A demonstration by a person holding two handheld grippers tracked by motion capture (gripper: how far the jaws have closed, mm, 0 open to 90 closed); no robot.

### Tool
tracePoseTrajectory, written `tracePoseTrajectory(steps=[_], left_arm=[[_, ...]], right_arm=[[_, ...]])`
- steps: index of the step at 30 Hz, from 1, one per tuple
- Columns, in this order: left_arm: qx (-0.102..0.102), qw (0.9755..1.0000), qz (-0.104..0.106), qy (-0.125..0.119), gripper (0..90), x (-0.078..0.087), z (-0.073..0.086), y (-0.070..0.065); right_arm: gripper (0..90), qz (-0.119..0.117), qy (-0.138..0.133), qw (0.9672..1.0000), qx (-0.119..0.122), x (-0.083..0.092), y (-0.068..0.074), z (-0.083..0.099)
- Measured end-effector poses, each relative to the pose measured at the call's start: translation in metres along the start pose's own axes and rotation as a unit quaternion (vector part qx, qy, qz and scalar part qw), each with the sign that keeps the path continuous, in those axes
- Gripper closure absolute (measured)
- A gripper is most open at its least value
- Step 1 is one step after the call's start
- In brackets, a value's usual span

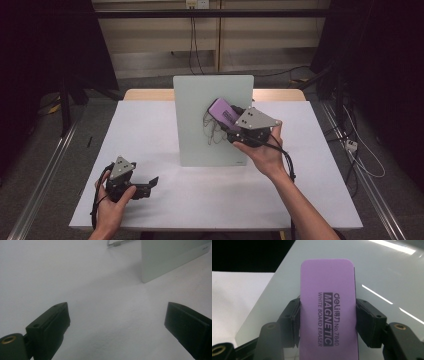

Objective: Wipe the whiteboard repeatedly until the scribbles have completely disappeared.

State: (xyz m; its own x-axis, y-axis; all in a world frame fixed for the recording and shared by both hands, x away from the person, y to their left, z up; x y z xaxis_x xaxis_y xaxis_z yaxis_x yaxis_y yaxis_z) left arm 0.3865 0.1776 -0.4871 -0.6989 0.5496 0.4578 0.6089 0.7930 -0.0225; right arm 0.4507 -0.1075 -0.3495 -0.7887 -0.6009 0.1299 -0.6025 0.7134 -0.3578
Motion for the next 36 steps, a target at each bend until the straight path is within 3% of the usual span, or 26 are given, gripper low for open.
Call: tracePoseTrajectory(steps=[1,6,18,25,36], left_arm=[[0.0,1.0,0.0,-0.001,6.0,0.0,0.0,0.0],[0.0,1.0,0.001,0.0,6.1,0.0,0.0,0.0],[-0.003,1.0,0.006,0.003,6.1,0.0,0.0,-0.002],[-0.001,1.0,0.008,0.002,6.1,-0.001,0.0,-0.003],[-0.009,0.9999,0.009,0.004,6.1,-0.001,0.0,-0.003]], right_arm=[[41.8,0.006,0.005,0.9999,0.011,-0.001,-0.004,-0.002],[41.8,0.015,0.01,0.9998,0.011,-0.003,-0.009,-0.005],[41.8,0.02,0.021,0.9995,0.013,-0.009,-0.003,0.001],[41.9,0.016,0.026,0.9994,0.016,-0.012,0.003,0.004],[41.7,-0.01,0.043,0.9988,0.02,-0.019,0.026,0.021]])
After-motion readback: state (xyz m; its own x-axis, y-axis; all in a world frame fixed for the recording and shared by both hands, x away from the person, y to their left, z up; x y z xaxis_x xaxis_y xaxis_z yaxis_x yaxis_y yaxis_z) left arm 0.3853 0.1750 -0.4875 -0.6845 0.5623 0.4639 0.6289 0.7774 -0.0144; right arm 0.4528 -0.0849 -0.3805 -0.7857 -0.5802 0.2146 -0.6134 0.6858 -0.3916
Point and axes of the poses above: each handheld gripper's, and its own axes: x roughly backward along the jaws, z roughly out of its underside, y roughly to its left, the point moved 9 cm from there along -x, roughly forward along the jaws, and after that the axes turned 8 degrees about -y, right-handed, at the moved point
